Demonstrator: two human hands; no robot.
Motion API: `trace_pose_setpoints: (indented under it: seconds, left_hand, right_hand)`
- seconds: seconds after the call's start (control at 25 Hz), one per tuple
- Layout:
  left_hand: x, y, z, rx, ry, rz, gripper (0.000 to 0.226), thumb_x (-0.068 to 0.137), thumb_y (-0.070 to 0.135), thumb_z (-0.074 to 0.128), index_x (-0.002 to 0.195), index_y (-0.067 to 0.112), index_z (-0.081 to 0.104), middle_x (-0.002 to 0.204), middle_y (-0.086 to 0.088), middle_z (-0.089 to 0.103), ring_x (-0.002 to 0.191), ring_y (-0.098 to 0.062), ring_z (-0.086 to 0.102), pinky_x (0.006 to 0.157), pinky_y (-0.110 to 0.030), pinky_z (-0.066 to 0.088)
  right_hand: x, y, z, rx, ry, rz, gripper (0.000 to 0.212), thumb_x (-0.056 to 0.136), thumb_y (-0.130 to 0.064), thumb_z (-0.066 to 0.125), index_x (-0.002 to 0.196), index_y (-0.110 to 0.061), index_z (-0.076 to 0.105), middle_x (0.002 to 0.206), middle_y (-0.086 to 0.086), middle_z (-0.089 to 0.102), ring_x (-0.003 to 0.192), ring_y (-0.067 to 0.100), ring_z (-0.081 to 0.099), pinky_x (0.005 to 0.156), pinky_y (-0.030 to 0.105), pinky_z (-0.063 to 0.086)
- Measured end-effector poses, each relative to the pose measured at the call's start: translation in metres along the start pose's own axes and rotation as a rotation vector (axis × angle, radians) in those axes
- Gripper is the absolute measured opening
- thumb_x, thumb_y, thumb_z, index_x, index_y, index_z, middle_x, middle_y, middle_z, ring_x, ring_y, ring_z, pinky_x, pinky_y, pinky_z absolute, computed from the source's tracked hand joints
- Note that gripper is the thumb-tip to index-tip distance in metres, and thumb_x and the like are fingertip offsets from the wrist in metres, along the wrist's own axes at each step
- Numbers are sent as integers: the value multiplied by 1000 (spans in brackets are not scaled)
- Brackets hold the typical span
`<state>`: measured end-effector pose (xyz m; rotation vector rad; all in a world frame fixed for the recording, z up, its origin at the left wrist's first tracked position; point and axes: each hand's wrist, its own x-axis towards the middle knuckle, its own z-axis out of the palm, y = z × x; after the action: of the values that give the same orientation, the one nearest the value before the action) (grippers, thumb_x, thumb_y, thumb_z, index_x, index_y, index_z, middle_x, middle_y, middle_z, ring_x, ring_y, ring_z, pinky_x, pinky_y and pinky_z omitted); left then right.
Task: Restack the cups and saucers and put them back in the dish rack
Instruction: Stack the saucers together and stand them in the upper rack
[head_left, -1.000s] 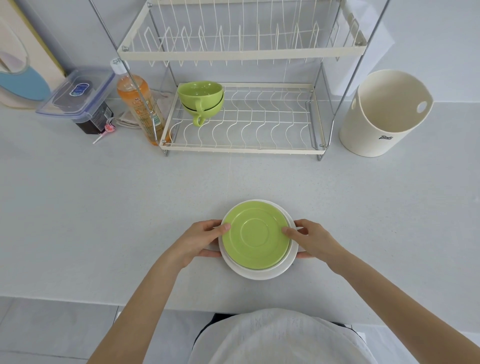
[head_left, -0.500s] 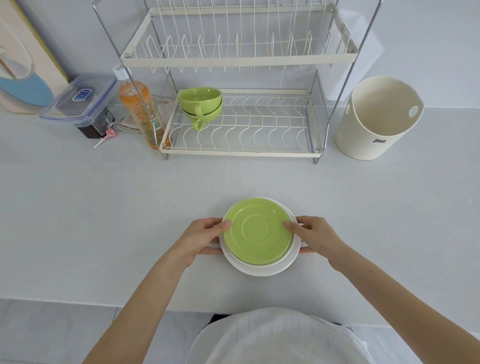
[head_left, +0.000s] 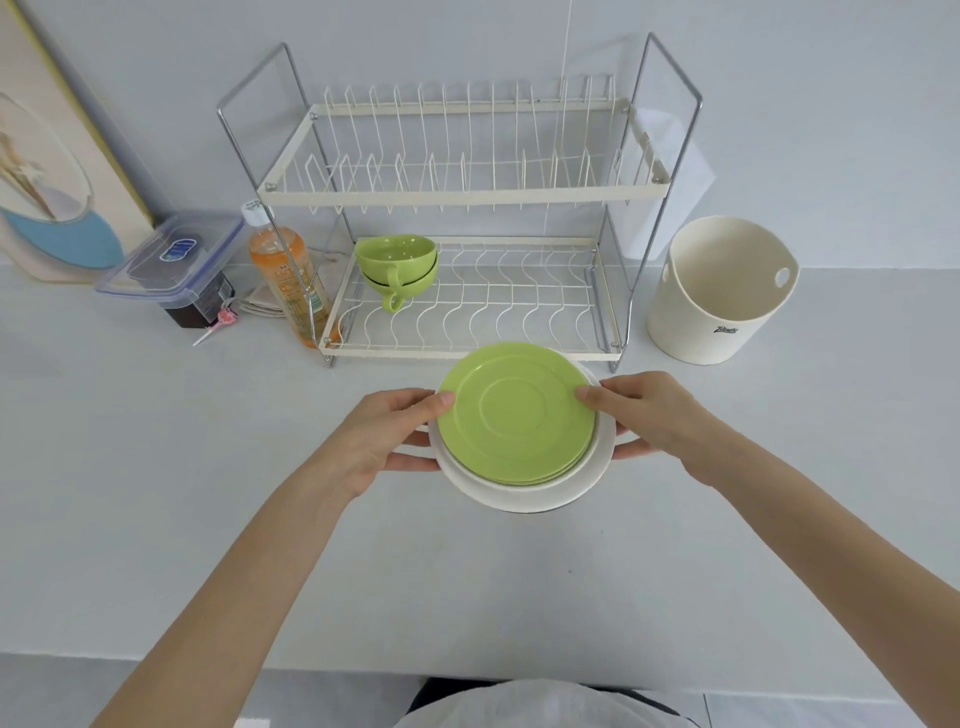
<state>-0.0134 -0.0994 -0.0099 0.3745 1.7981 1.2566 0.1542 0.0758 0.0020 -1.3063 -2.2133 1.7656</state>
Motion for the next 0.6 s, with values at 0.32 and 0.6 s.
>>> trace_pose_setpoints:
  seconds: [0.32,0.6]
  left_hand:
    - [-9,87,-13,-14,-23,125,13,86,29,58,84,18,65,63,10,70,51,-3,67,48,-20,56]
    - [0,156,-22,-9,-11,199,13,86,27,58,84,15,63,50,9,69,46,-5,66,45,-22,56]
  right_hand:
    - [-12,-82,-43,6,3,-153,30,87,-29,58,99,-3,68,85,6,68,70,15,63,55,19,59]
    - [-4,-139,-70,-8,42,-242,30,86,-30,59,95,-3,69,79,3,69,55,7,65,52,19,58]
